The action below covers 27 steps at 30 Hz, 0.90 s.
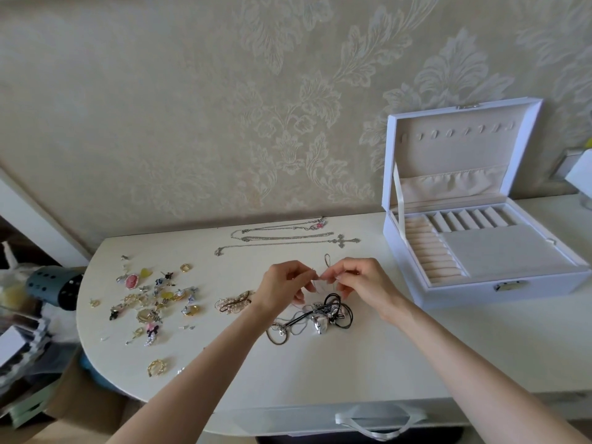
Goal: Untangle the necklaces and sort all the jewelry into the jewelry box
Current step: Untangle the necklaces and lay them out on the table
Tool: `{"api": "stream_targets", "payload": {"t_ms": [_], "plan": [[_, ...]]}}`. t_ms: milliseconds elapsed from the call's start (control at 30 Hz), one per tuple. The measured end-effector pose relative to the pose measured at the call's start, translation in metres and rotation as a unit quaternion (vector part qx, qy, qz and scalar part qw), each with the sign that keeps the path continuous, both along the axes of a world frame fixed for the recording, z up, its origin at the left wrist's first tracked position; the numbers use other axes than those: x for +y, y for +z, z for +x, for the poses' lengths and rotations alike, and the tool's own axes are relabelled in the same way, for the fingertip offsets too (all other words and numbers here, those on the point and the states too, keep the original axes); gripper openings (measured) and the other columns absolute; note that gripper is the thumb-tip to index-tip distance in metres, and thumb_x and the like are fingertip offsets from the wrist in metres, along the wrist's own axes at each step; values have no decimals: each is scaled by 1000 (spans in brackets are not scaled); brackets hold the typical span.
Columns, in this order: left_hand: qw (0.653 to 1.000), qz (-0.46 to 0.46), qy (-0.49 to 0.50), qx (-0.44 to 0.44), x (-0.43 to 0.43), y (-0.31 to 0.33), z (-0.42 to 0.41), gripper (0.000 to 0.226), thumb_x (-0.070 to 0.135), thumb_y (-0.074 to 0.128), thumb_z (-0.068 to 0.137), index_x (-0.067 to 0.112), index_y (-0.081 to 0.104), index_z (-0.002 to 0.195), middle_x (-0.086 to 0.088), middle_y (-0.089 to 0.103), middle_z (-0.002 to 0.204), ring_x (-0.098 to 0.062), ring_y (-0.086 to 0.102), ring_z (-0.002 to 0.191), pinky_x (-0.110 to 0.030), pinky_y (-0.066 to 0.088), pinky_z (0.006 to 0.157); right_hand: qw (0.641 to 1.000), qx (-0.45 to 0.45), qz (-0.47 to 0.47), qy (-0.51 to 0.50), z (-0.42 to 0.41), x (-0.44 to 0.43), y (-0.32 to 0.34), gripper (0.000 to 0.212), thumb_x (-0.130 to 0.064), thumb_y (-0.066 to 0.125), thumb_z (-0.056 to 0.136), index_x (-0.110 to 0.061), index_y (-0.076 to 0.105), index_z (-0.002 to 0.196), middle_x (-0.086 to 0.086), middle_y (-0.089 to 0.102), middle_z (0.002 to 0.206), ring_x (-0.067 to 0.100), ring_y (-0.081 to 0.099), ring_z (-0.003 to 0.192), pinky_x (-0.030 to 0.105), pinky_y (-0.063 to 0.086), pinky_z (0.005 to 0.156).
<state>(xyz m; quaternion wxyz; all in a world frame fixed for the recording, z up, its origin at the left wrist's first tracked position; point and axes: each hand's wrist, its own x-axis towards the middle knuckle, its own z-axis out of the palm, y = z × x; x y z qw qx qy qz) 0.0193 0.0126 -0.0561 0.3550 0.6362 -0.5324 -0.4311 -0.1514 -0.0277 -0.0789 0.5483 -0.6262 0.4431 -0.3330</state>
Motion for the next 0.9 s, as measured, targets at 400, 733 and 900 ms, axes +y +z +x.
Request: {"api": "stream_targets", "payload": {"t_ms": [400, 733, 900], "plan": [[971, 73, -41, 223, -7, 65, -1, 15, 8, 52, 93, 0, 65, 90, 1, 60, 64, -1, 41, 41, -9, 31, 36, 970, 192, -124, 82, 10, 3, -8, 11, -5, 73, 72, -16, 76, 73, -13, 58, 68, -6, 52, 69, 8, 37, 66], [955, 87, -5, 283, -10, 63, 12, 16, 9, 49, 93, 3, 64, 97, 3, 59, 61, -2, 42, 43, -9, 30, 36, 987, 115, -103, 32, 6, 2, -10, 21, 1, 62, 85, -15, 76, 83, -10, 63, 70, -2, 57, 58, 8, 42, 60], [962, -17, -7, 273, -15, 71, 17, 17, 10, 48, 94, 4, 64, 95, 5, 59, 62, -2, 39, 44, -11, 24, 38, 998, 17, -51, -22, 3, 3, -6, 19, 8, 56, 84, -11, 58, 84, 4, 65, 62, 14, 53, 52, 21, 43, 52]]}}
